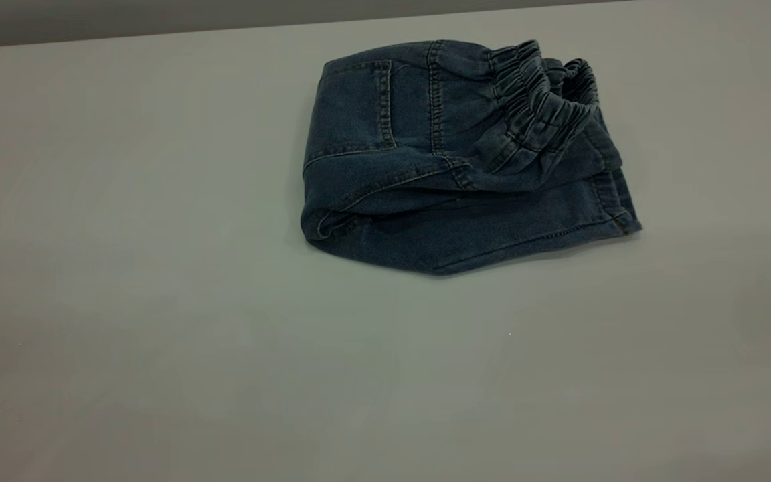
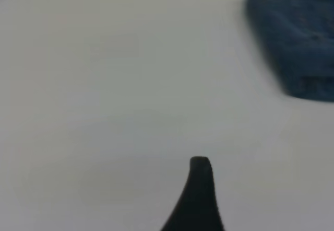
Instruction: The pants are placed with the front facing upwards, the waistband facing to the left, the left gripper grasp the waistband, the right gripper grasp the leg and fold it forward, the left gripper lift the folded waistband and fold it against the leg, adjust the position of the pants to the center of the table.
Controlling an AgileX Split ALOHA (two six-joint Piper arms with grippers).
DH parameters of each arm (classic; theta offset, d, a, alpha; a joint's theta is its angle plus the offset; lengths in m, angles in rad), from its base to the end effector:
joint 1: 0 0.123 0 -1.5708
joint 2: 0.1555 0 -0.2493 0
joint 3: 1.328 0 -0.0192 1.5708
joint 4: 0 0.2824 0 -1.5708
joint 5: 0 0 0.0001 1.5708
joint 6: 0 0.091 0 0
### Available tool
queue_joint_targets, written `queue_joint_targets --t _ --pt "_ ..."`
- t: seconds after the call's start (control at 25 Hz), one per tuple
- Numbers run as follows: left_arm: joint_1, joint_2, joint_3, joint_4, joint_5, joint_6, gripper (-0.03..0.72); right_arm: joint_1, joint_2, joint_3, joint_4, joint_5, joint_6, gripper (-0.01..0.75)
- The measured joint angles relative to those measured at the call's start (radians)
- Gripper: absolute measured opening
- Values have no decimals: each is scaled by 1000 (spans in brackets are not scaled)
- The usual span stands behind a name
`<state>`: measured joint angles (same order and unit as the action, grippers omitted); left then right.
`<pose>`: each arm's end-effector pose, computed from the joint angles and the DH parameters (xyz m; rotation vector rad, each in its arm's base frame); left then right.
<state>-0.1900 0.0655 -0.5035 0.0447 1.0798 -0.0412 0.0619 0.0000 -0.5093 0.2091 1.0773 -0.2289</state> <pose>0.0682 -0.0095 0.2879 0.1571 2.1197 -0.0825 0.0551 0.0201 0.2954 -0.3078 2.0134 0.1457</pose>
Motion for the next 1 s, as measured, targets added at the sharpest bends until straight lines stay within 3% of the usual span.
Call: queue_joint_targets --t 0.16,0.28,1.0 --pt "110 0 0 0 0 0 581 10 0 0 2 0 1 441" --pt "151 -7 0 1 0 0 581 9 0 0 2 0 1 441" --pt "159 -65 0 5 -1 0 581 8 0 0 1 0 1 441"
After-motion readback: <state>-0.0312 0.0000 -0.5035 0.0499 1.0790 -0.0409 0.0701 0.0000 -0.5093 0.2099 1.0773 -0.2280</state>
